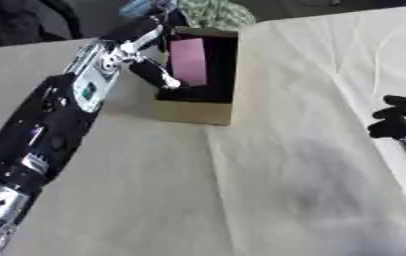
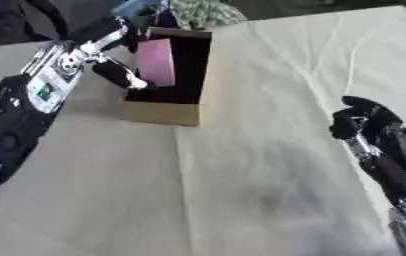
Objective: Pick up objects on the table and place them in the box.
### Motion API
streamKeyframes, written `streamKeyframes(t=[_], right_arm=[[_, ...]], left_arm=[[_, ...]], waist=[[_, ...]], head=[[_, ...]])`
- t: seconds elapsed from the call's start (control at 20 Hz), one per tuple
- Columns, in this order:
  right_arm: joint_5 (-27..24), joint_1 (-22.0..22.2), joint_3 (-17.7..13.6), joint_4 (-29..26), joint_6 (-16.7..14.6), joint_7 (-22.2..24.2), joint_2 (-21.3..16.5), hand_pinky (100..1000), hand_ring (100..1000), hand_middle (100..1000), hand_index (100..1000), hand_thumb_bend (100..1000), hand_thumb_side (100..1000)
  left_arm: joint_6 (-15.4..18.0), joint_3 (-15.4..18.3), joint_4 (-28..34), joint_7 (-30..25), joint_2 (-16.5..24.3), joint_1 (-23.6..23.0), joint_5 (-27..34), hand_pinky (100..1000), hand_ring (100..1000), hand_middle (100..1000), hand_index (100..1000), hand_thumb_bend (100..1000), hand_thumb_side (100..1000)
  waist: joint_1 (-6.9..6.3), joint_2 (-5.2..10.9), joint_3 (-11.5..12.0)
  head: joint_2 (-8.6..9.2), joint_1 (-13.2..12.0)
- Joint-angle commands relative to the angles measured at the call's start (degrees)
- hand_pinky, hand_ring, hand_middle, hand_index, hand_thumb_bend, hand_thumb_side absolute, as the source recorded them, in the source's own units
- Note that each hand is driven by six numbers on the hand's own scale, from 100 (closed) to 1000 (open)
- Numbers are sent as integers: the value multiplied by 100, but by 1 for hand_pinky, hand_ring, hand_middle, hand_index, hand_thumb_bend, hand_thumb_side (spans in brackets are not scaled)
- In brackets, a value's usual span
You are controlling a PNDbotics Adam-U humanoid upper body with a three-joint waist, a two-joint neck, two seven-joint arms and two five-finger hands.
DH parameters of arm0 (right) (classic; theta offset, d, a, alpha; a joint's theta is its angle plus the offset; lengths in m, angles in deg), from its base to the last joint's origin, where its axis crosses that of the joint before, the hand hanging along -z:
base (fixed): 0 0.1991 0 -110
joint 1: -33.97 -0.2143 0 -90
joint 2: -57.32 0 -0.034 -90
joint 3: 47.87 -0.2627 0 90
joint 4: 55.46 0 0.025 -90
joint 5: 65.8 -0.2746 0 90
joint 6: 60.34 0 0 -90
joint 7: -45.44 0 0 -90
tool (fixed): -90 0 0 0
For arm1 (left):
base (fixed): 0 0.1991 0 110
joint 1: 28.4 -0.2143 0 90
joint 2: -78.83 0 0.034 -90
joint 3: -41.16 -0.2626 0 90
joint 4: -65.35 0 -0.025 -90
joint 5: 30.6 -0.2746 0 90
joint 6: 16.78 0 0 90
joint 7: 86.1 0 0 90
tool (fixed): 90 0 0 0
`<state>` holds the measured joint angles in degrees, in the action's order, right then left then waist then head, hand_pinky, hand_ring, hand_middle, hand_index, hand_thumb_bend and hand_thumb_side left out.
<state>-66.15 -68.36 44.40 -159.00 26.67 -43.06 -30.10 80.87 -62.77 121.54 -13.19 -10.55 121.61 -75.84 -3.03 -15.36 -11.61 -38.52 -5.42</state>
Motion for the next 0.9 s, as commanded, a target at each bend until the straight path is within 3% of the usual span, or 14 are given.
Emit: streamKeyframes(t=[0.05,0.2,0.4,0.65,0.9], right_arm=[[-26,-56,-7,-126,-8,12,-48,624,612,630,824,521,648],[-25,-55,-9,-124,-6,8,-41,624,611,630,824,521,648],[-24,-41,-24,-119,-5,-9,-34,623,611,630,824,520,648],[-13,-2,-56,-103,-1,-46,-35,623,610,630,824,520,648],[-6,19,-99,-102,-1,-97,-33,623,610,629,824,519,648]], left_arm=[[88,-18,2,-56,34,54,-116,737,653,601,749,827,353],[162,-30,49,-106,57,-3,-112,765,691,655,799,915,403],[142,57,464,-21,198,-109,154,767,690,661,799,912,424],[-174,322,1654,259,692,-403,1230,752,667,641,786,863,453],[-708,779,3069,674,1259,-1188,2560,737,648,625,774,826,451]], waist=[[44,102,6],[44,105,29],[52,123,87],[50,156,249],[65,139,474]], head=[[74,-14],[73,-11],[65,13],[53,69],[61,129]])
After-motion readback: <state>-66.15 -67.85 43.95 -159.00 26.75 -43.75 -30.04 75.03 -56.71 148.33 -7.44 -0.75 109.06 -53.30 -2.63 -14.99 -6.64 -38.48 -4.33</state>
